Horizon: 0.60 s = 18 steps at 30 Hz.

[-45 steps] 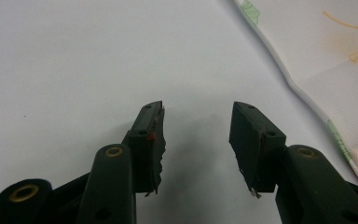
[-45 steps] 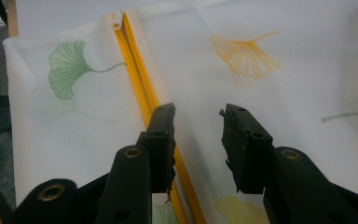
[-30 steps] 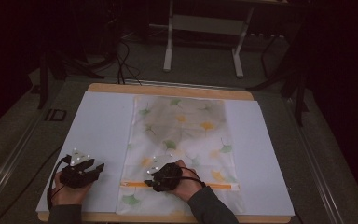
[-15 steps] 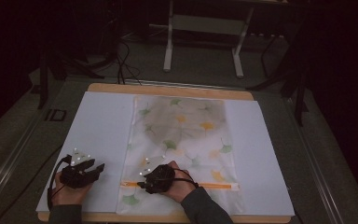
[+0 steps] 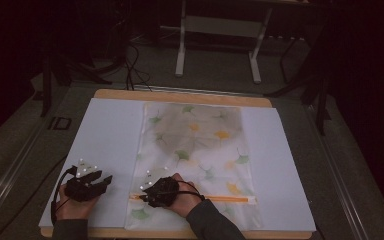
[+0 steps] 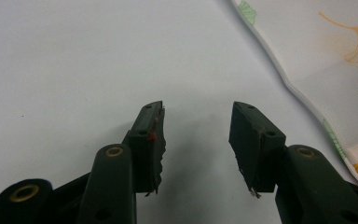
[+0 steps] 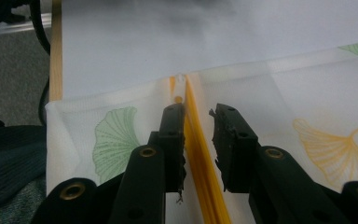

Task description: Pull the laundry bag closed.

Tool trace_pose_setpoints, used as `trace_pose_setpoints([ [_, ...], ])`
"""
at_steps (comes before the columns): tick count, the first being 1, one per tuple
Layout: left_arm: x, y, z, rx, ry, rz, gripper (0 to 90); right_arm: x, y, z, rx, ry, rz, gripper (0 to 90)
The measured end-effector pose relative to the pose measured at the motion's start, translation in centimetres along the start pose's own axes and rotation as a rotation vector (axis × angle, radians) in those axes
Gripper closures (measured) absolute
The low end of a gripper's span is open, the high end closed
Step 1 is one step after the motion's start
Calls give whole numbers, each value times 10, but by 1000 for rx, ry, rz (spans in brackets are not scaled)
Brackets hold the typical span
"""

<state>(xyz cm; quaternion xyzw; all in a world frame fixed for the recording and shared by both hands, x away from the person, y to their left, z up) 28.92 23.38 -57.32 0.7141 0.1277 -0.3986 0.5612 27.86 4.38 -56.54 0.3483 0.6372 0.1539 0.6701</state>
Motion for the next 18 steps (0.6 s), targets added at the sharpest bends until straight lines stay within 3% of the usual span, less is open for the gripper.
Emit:
trace_pose_setpoints([
  [11,0,1,1,2,0,3,550,14,8,-6,-10,13,-2,725],
  [18,0,0,1,5,-3,1,550,25,12,-8,-21,28,-33,736],
])
Point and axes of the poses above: each handheld gripper's, and its own axes: x roughly forward along the jaws, y roughly out of its top, z roughly to its right, the point moved 7 cm from there along x, roughly forward along the jaws, and after that the axes turned 6 degrees about x, right-handed, at the moved point
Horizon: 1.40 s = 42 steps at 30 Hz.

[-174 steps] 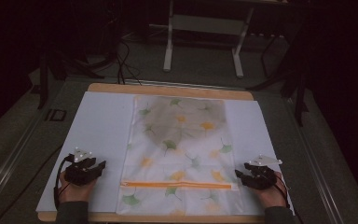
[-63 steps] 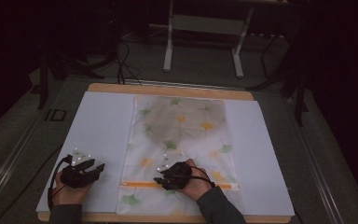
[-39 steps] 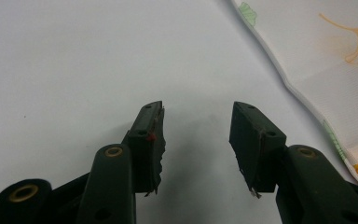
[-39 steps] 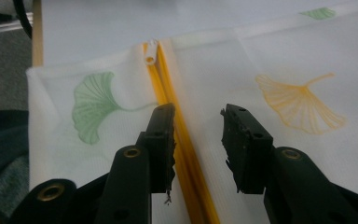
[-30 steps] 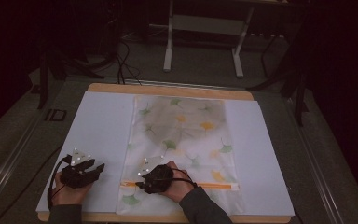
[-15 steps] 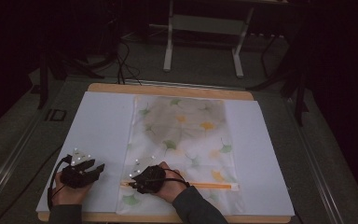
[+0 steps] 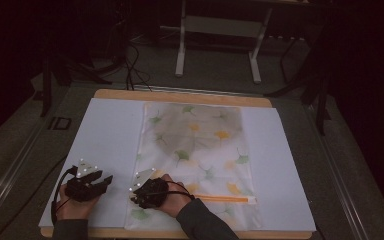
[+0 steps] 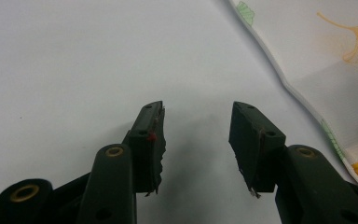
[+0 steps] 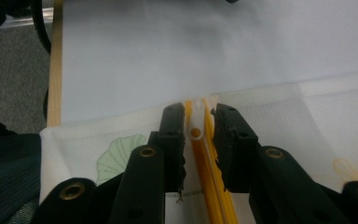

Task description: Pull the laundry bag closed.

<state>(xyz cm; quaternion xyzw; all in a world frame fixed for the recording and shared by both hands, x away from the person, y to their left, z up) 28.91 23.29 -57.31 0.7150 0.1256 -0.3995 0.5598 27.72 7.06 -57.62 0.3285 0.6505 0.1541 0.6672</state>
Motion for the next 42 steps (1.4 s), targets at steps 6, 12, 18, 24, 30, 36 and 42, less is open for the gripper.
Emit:
trace_pose_setpoints([
  [6,0,0,0,0,-4,1,550,4,1,4,-5,9,-32,808],
  [12,0,0,1,3,-4,-1,551,8,0,5,-19,22,-66,811],
  [18,0,0,2,3,-5,1,551,9,3,6,-22,45,-95,810],
  [24,1,1,5,12,-17,-9,572,11,5,6,-38,45,-117,834],
  [30,1,1,8,22,-29,-23,589,8,3,6,-50,44,-113,840],
  [36,1,0,15,22,-65,-29,589,5,1,6,-43,45,-108,841],
  [42,0,-1,25,41,-82,-44,583,2,0,5,-52,40,-109,841],
])
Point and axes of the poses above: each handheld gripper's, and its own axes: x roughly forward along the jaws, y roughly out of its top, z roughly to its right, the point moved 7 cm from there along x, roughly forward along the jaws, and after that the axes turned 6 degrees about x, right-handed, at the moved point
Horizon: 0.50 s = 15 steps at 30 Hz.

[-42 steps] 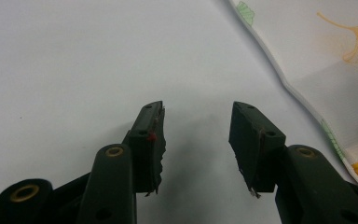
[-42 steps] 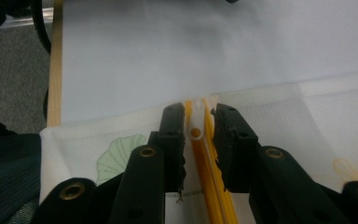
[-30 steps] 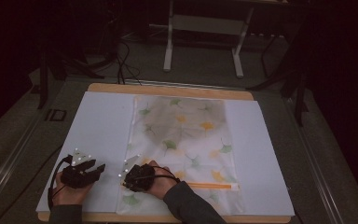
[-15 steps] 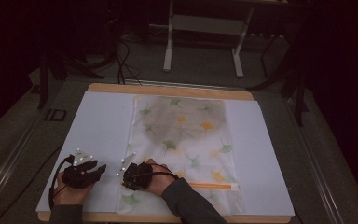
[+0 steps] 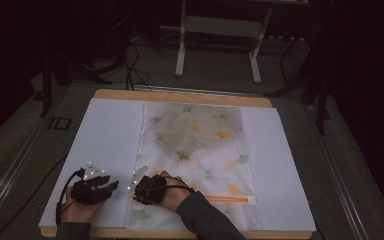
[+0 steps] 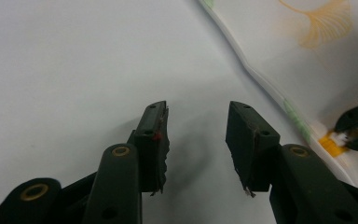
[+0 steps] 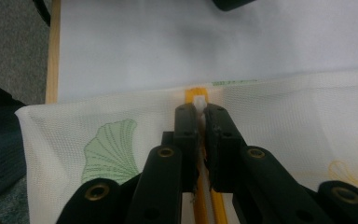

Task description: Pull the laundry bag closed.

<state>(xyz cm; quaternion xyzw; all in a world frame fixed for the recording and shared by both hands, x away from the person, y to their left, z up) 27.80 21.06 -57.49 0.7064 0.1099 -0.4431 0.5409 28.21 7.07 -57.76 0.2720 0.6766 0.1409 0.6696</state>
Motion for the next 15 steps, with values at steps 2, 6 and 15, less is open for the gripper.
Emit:
trace_pose_setpoints([
  [2,0,0,2,8,-5,-5,581,0,0,-1,-5,-1,-3,841],
  [6,-2,1,6,-6,-18,6,574,-2,0,-1,-6,-4,-2,841],
  [15,-10,0,22,-27,-99,24,576,-3,0,-1,-2,-9,1,841],
])
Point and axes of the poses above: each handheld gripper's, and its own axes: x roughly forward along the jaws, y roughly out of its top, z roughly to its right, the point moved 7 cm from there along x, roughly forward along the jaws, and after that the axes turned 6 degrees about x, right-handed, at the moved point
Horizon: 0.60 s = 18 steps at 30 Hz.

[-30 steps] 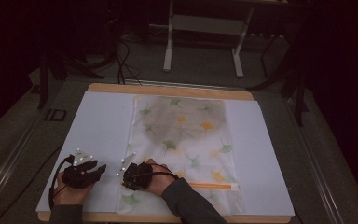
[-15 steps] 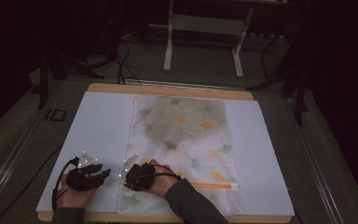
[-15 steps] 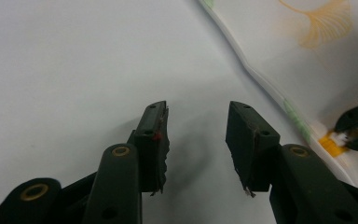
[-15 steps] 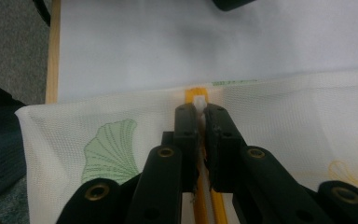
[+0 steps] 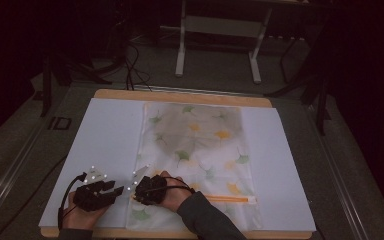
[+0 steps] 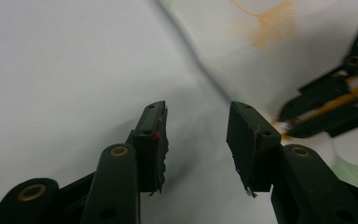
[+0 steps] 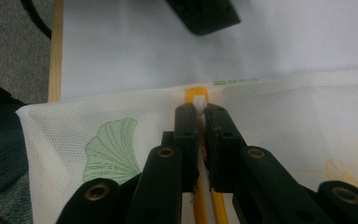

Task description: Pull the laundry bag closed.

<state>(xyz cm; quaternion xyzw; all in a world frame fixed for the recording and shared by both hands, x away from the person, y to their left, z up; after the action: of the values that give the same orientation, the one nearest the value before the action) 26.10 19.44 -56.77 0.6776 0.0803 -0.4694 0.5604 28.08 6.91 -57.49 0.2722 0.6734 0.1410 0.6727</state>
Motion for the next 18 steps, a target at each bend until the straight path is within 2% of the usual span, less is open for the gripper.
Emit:
trace_pose_setpoints([
  [9,-2,-7,22,-2,-77,-14,573,0,1,0,0,-1,14,841],
  [14,0,-7,28,-12,-124,-6,570,-1,2,0,2,-5,15,841],
  [18,2,-8,31,-7,-143,-24,570,-3,3,1,-6,-8,18,841],
])
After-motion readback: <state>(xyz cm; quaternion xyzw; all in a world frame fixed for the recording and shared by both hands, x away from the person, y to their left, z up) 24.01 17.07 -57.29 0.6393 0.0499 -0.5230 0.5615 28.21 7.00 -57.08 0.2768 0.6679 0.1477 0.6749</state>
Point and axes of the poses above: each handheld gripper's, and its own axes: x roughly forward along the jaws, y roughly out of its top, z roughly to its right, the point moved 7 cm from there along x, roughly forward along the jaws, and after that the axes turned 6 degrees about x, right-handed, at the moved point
